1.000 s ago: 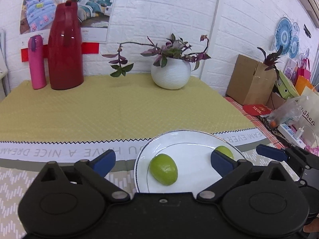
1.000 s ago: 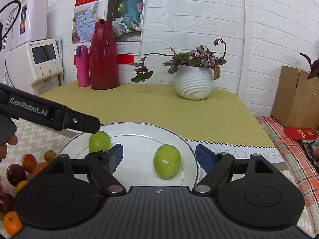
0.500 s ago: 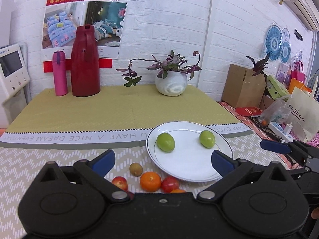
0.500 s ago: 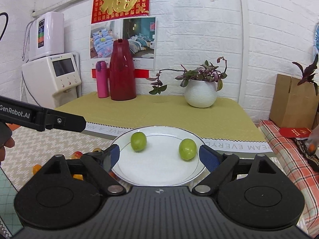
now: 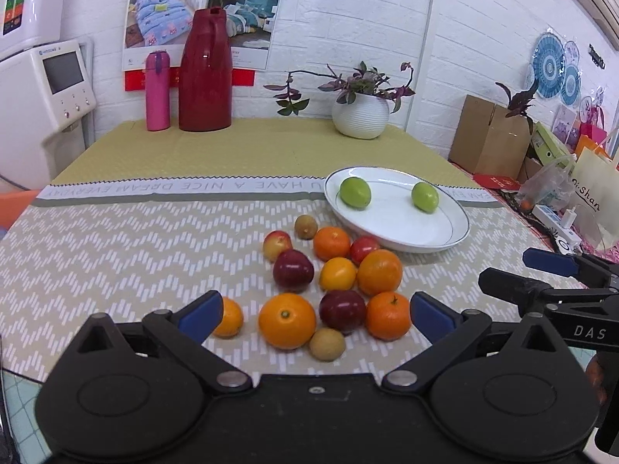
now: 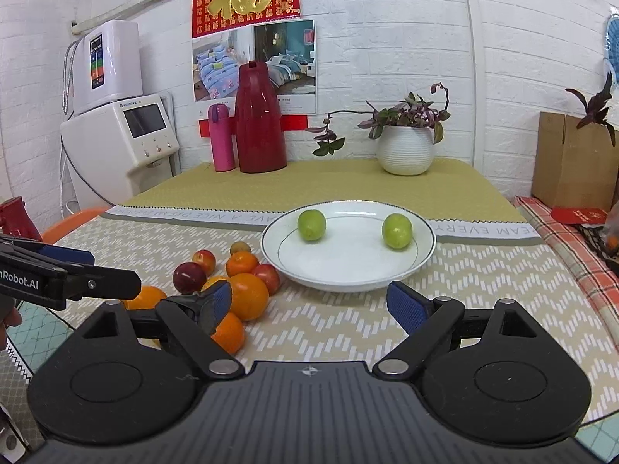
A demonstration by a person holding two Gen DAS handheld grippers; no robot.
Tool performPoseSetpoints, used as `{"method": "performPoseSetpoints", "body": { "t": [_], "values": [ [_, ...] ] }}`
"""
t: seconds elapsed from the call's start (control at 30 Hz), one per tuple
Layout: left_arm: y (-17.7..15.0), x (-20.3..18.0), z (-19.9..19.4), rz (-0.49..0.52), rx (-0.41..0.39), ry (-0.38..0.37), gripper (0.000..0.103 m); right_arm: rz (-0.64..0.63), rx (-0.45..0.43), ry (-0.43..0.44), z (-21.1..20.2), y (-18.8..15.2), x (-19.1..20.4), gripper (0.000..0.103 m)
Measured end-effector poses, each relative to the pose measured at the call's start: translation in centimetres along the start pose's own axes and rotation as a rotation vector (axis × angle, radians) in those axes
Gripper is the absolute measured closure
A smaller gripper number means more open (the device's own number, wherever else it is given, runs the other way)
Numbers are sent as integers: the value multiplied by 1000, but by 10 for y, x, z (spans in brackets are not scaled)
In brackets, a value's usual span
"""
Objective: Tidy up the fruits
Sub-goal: 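Move both tools back from the plate toward the fruit pile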
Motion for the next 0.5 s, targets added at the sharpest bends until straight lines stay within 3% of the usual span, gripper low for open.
{"method": "performPoseSetpoints", "body": {
  "t": [0.5],
  "values": [
    [-32,35,-5,-61,37,1,0,-15,90,48,10,-27,37,0]
  ]
}}
Point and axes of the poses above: each gripper's, at about its wrist camera, not at the fingertips, and z roughly the way its jaws point, x to its left, y to its top, the point moved 8 cm from there along z, roughly the way its jaws point, and after that the axes turned 1 degree about x, right-handed, at the moved point
